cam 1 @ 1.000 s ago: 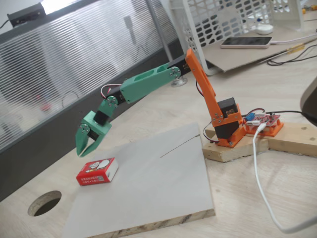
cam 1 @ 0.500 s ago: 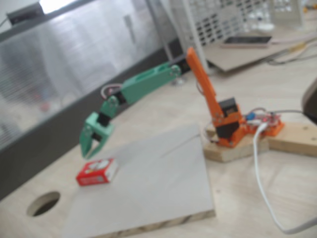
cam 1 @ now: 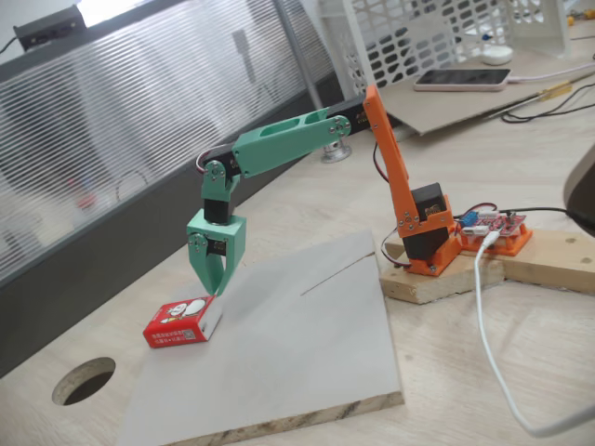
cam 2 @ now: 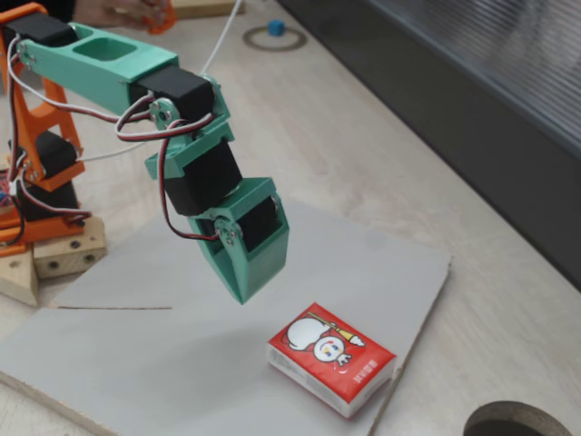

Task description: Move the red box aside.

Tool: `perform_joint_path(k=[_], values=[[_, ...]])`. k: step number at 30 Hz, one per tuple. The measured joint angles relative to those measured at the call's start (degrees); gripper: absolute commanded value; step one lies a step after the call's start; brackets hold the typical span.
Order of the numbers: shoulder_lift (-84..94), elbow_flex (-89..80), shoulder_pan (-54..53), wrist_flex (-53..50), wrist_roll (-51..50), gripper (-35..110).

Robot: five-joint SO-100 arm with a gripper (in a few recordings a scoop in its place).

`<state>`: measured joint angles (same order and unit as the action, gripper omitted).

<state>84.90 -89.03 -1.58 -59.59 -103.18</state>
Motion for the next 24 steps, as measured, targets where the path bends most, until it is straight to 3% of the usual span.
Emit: perform_joint_path(k=[24], values=[[-18.28, 18.28, 0.00, -1.76, 0.00, 4]])
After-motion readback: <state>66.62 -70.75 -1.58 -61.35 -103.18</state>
